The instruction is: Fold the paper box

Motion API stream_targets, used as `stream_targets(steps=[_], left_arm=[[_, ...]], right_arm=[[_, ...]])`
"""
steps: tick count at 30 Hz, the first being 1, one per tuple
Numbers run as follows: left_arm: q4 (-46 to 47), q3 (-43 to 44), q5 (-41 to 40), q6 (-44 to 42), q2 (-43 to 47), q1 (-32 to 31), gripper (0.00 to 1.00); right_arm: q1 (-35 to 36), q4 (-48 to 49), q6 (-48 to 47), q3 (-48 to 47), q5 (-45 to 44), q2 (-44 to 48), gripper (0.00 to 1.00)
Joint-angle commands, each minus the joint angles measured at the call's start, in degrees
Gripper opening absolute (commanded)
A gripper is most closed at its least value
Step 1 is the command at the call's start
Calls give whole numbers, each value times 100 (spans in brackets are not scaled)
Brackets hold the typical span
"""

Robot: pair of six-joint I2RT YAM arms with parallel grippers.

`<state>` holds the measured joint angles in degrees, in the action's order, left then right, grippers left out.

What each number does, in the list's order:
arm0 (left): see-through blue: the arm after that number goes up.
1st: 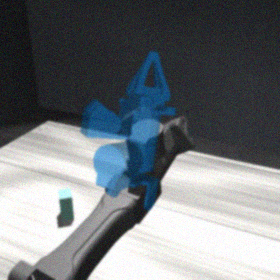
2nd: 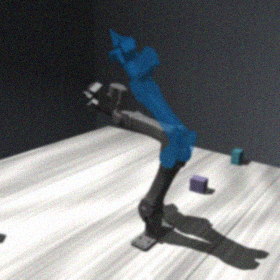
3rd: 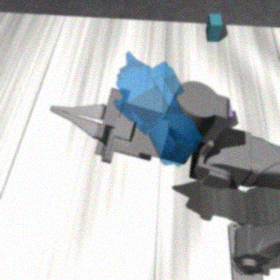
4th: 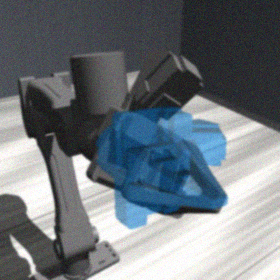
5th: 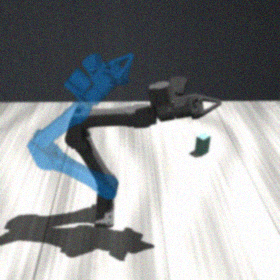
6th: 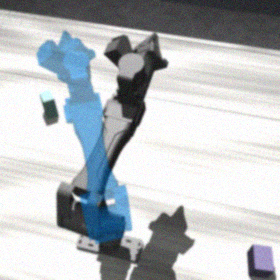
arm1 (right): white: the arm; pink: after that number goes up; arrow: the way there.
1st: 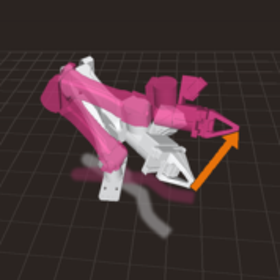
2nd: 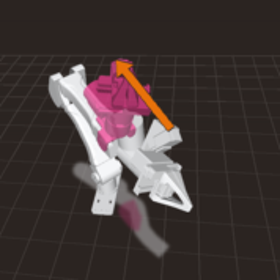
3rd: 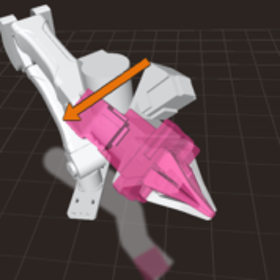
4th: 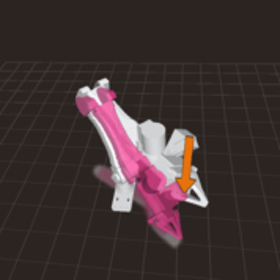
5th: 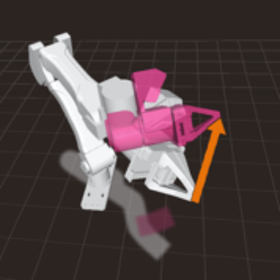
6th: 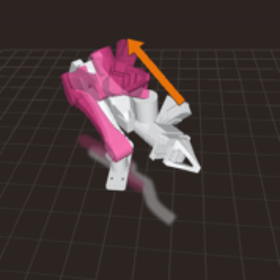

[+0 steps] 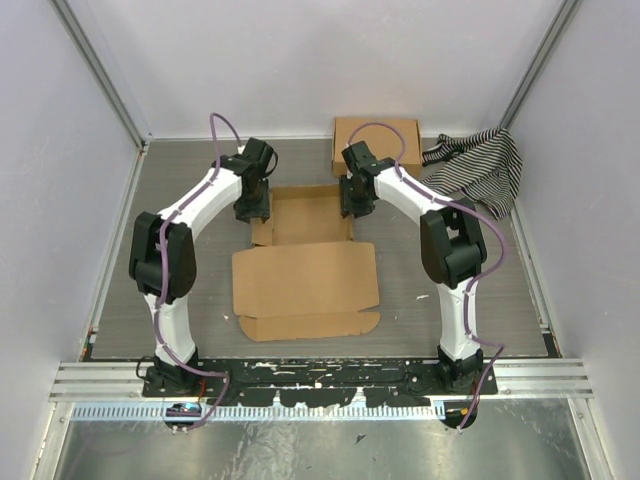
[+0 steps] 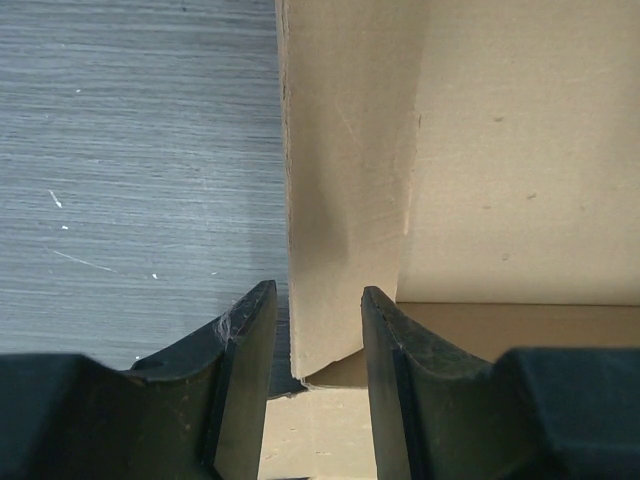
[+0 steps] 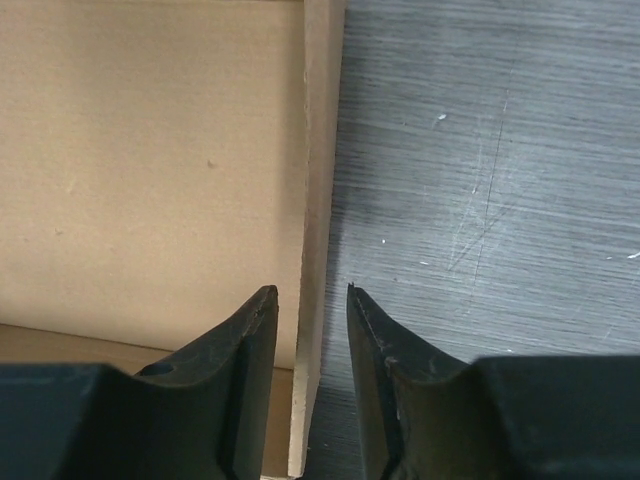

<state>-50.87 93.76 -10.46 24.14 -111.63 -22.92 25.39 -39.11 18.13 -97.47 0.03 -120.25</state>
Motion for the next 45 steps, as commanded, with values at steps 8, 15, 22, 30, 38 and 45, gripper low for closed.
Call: stream_targets(steps=[8, 15, 22, 30, 38, 45], left_arm=[[-122, 234, 45, -155, -773, 0, 45], [-416, 508, -218, -339, -1148, -35, 2], [-1008, 586, -2173, -619, -1130, -370, 0], [-949, 372, -1433, -354, -785, -342, 64], [-1332, 727, -1259, -218, 45, -189, 84], [-877, 55, -489, -273, 1406, -187, 78]], right_arm=[[20, 29, -112, 233, 28, 165, 25], [24, 45, -84, 341, 14, 242, 23], [43, -35, 94, 338, -33, 246, 22], [37, -79, 314, 208, -115, 343, 31], [-20, -131, 354, -248, -348, 432, 35], [-158, -297, 35, -1246, -253, -141, 37]])
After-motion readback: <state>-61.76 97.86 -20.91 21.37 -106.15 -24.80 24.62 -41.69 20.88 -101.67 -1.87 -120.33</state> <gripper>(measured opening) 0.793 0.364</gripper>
